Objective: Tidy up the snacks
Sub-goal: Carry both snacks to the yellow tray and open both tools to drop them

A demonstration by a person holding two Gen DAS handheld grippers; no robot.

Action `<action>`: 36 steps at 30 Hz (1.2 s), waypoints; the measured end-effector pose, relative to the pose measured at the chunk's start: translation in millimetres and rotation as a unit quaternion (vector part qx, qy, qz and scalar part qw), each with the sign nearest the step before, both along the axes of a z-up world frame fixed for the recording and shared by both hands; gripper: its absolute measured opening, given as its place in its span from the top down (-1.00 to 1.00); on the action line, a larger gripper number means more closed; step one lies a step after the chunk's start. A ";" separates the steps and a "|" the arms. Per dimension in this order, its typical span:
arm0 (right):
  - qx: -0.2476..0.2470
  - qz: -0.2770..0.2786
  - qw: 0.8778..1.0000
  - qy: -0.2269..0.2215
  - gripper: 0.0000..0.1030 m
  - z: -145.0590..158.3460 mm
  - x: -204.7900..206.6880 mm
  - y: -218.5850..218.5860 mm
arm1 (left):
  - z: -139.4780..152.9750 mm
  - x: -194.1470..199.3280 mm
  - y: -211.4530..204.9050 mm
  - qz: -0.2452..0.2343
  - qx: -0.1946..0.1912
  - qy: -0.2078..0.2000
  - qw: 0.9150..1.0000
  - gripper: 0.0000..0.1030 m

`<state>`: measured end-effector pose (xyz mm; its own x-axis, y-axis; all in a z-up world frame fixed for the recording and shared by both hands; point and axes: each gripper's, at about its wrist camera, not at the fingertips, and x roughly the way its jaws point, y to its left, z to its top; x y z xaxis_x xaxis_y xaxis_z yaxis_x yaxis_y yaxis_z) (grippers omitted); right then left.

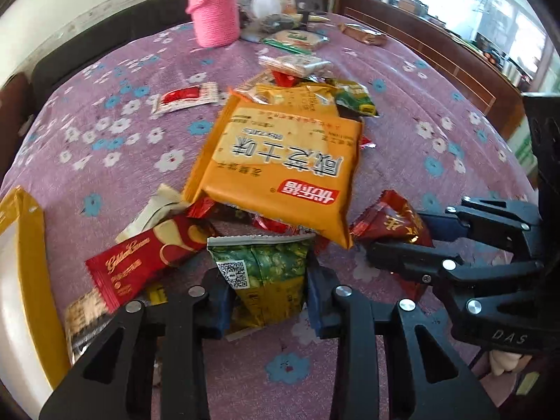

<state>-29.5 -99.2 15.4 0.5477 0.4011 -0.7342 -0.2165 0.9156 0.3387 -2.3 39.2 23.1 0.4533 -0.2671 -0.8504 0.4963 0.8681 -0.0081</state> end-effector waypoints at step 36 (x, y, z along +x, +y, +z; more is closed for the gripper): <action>0.034 0.236 0.970 0.039 0.43 50.3 -12.2 290.3 | 28.4 -84.9 314.6 0.366 -0.023 -0.037 0.930 0.42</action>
<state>-41.7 191.1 65.7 0.2340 0.6427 -0.7295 -0.5777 0.6954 0.4274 -87.1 353.8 51.5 0.5854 0.1009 -0.8044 -0.2259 0.9732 -0.0424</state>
